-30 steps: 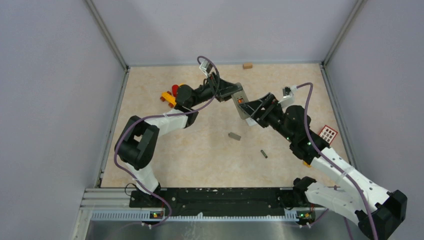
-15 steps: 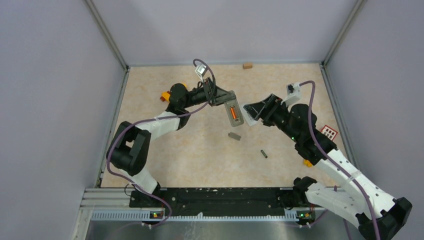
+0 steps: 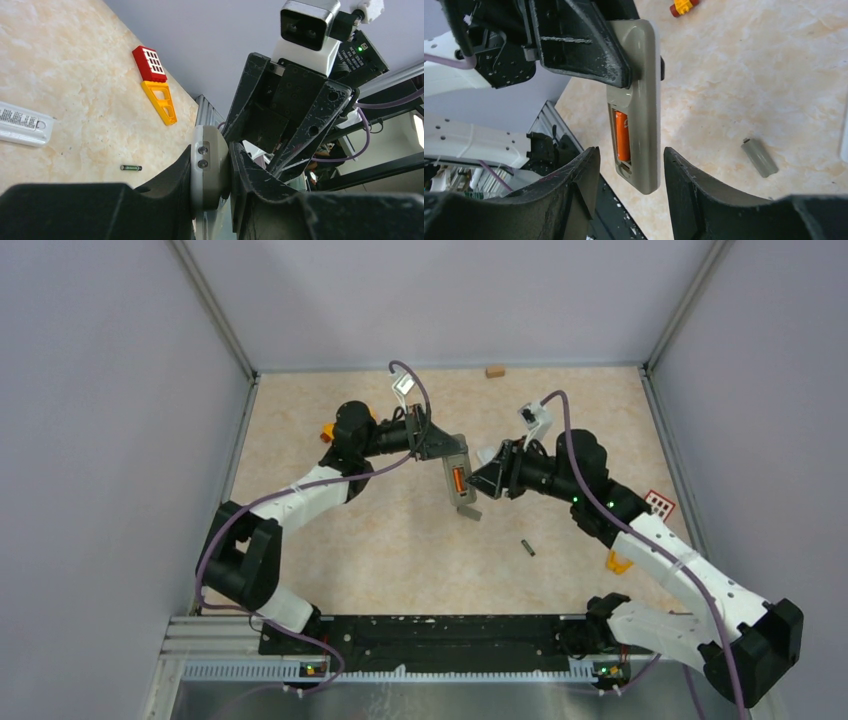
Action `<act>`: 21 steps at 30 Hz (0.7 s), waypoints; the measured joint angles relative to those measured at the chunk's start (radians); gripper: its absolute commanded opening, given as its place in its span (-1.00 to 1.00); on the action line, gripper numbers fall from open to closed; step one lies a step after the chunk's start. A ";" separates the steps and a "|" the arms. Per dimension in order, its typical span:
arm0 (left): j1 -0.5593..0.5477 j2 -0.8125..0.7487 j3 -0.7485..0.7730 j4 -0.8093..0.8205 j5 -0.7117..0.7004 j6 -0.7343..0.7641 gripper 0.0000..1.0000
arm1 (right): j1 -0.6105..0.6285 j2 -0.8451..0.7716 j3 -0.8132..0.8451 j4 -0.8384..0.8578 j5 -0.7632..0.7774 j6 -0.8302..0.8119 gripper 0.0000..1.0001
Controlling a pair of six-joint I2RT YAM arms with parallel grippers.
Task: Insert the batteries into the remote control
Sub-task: Load the battery into the remote control.
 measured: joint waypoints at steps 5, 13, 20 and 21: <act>0.000 0.000 0.000 -0.011 0.011 0.002 -1.00 | 0.000 0.015 0.000 0.019 -0.075 -0.032 -0.10; 0.008 -0.003 0.000 -0.016 0.017 0.002 -1.00 | 0.013 0.054 0.020 0.016 -0.080 -0.072 -0.29; 0.021 -0.015 -0.002 -0.034 -0.006 0.010 -1.00 | 0.030 0.101 0.063 0.000 -0.042 -0.079 -0.12; 0.021 -0.019 -0.004 -0.041 -0.016 0.013 -1.00 | 0.032 0.108 0.068 -0.005 -0.032 -0.081 -0.11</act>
